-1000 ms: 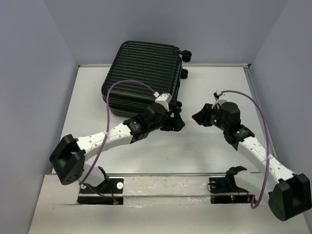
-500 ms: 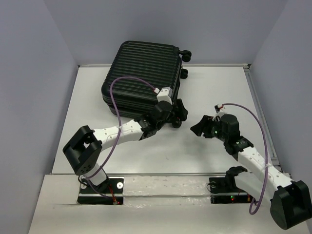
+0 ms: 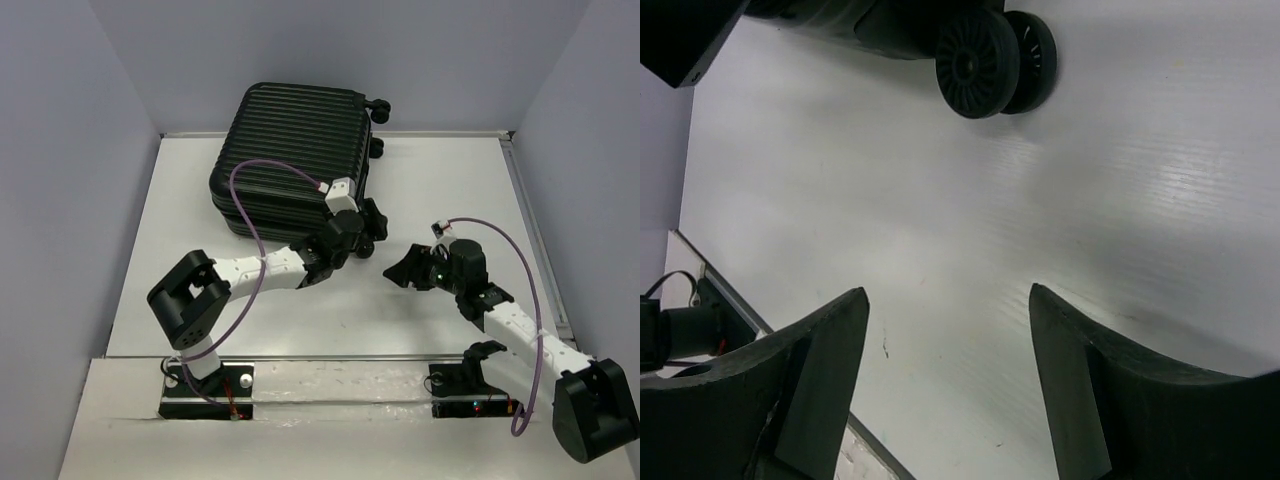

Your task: Pack the luggage

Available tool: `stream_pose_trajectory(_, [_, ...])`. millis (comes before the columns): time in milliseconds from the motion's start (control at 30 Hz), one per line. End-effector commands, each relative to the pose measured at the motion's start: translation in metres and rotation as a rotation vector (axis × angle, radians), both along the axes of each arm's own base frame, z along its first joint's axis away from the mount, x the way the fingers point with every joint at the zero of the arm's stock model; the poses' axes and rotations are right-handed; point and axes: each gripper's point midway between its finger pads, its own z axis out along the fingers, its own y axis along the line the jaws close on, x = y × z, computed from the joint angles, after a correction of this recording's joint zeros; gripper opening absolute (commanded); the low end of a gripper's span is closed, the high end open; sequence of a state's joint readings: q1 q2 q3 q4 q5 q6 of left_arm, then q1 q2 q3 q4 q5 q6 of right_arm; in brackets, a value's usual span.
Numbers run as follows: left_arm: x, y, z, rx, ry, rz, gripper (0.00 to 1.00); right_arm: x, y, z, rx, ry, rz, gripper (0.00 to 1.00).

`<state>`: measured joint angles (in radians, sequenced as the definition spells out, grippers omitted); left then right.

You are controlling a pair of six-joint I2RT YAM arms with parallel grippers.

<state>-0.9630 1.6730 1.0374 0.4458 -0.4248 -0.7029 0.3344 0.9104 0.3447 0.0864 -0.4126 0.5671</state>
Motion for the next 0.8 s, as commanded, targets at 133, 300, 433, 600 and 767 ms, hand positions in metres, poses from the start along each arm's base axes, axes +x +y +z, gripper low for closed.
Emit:
stream_pose_trajectory(133, [0.036,0.006,0.070,-0.085,-0.190,0.184,0.31,0.000,0.014,0.014,0.088,-0.048,0.062,0.71])
stream_pose_trajectory(300, [0.023,-0.015,0.113,-0.087,-0.259,0.126,0.06,0.002,0.014,0.015,0.084,-0.058,0.057,0.71])
stream_pose_trajectory(433, [0.011,-0.031,0.150,-0.084,-0.307,0.089,0.06,0.006,0.017,0.021,0.099,-0.065,0.064,0.71])
stream_pose_trajectory(600, [0.002,-0.042,0.166,-0.098,-0.302,0.060,0.06,0.011,0.015,0.022,0.094,-0.072,0.042,0.71])
stream_pose_trajectory(767, [0.001,-0.045,0.135,-0.079,-0.236,0.064,0.12,0.025,0.010,0.016,0.078,-0.076,-0.021,0.67])
